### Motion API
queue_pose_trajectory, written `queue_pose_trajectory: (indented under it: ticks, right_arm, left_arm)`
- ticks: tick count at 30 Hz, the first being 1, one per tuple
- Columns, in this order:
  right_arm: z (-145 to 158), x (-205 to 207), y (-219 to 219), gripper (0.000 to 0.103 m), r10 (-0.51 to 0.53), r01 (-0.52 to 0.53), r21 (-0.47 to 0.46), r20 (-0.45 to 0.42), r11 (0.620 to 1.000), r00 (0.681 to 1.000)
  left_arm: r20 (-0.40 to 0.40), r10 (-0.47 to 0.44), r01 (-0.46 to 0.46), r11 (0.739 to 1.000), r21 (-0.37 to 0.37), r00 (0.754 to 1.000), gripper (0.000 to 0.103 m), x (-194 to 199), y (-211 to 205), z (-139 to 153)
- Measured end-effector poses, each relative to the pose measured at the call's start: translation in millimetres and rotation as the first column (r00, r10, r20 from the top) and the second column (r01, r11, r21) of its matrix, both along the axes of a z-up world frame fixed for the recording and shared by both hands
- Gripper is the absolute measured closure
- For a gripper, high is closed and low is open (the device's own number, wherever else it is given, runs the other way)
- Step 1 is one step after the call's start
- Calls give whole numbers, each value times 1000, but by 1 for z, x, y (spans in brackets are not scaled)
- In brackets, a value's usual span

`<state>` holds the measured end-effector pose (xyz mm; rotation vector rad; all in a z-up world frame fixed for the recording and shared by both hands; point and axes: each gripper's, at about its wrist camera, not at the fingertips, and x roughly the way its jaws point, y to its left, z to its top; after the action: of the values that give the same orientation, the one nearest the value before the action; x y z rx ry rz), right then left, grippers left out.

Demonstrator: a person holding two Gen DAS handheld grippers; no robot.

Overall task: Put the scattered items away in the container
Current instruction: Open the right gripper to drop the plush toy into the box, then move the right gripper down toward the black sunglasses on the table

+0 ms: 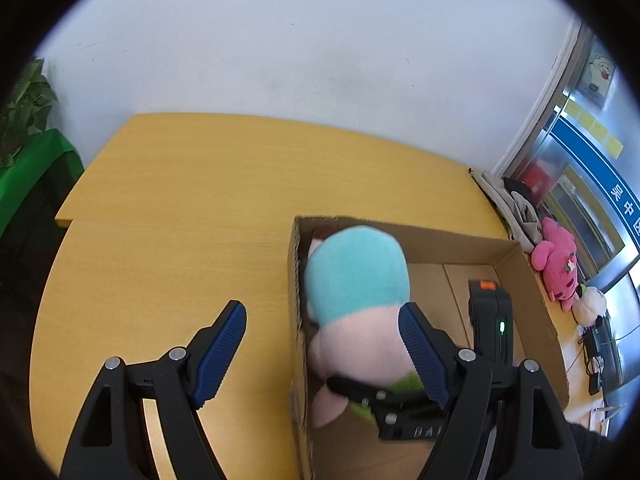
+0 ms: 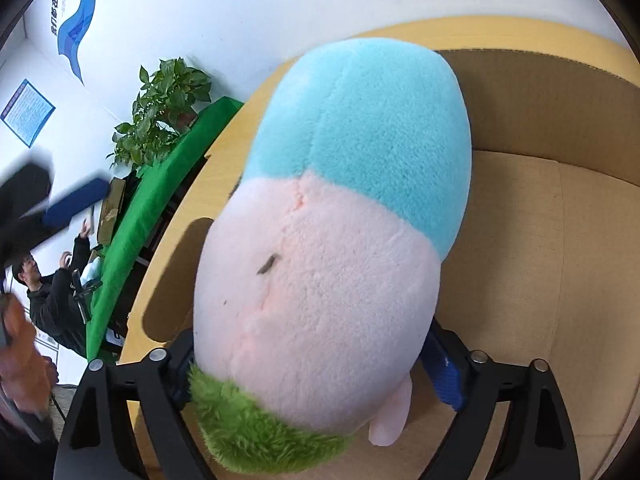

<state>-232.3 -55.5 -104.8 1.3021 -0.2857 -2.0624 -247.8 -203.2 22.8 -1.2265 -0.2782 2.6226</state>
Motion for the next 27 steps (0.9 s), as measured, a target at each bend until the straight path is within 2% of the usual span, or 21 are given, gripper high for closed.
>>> queue_pose_trajectory:
  ticks: [1,2,7,12,17,19,22,24,27]
  right_arm:
    - [-9,2,2,8,-4,4,-4,-1,1000,1000]
    - [-4,5,2,8,-5,5,-2,-4,1000,1000]
    - [36,16,-9,8,-1,0,-5,-39,1000,999]
    - [84,40,42,8,-38,33,-68,-78,997,996]
    - [127,100,97,8,-62,51,-79,-138,996,988]
    - [139,131,134,4,-60,50,-64,-159,997,985]
    - [138,173,178,1,-84,83,-14,-164,996,983]
    - [123,193,211,1,-117,123,32,-146,992,982]
    - [94,200,241,1,-183,191,80,-97,978,978]
  left_arm:
    - [-5,6,-6,1000,5,1000,24,11,-4,0]
    - [-9,10,-10,1000,12,1000,24,20,-6,0]
    - [-50,6,-3,999,47,999,24,64,1,9]
    - [-58,-55,58,997,59,997,24,88,34,4]
    - [-24,-174,175,984,34,984,24,105,77,-20]
    - [-1,-197,196,980,44,980,24,108,91,-31]
    - [31,-213,211,975,70,977,24,113,102,-46]
    - [62,-209,203,975,86,976,24,114,105,-59]
    - [92,-189,181,980,82,978,24,119,107,-72]
